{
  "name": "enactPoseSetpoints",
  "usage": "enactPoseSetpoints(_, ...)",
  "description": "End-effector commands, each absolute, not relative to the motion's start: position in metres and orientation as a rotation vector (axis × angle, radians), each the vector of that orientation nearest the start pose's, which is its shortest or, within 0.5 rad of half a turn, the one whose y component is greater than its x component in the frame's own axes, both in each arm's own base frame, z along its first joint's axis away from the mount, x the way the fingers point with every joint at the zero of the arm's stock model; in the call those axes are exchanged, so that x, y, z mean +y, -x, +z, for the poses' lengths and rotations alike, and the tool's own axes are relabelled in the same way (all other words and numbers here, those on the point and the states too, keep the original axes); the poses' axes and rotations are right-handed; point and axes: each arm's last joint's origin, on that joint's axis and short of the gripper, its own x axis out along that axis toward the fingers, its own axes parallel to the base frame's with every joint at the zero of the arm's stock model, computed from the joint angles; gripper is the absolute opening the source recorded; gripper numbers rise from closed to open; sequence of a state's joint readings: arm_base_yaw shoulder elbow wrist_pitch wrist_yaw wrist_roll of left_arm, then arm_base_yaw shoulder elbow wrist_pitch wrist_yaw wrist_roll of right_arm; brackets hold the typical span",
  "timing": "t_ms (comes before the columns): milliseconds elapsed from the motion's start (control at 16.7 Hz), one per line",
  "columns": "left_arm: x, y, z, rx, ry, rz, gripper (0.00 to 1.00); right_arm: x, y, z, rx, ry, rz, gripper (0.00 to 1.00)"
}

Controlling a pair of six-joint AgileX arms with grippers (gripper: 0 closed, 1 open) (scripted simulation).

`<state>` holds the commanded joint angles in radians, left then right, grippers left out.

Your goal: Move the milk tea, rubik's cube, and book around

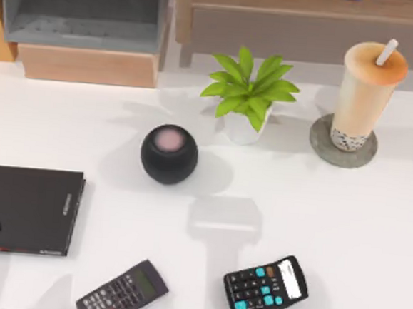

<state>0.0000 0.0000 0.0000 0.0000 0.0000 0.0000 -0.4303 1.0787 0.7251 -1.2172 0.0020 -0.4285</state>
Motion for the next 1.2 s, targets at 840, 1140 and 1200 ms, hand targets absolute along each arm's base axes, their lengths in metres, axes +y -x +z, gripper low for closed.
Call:
enactPoseSetpoints(840,-0.001,-0.106,0.16,0.0,0.0,0.0,1.0,-0.063,-0.138,0.145,1.571,-0.007,-0.007,1.0)
enactPoseSetpoints(1140,-0.001,-0.106,0.16,0.0,0.0,0.0,1.0,-0.063,-0.138,0.145,1.571,-0.007,-0.007,0.77)
enactPoseSetpoints(1200,-0.001,-0.106,0.16,0.0,0.0,0.0,1.0,-0.063,-0.138,0.145,1.571,-0.007,-0.007,0.7)
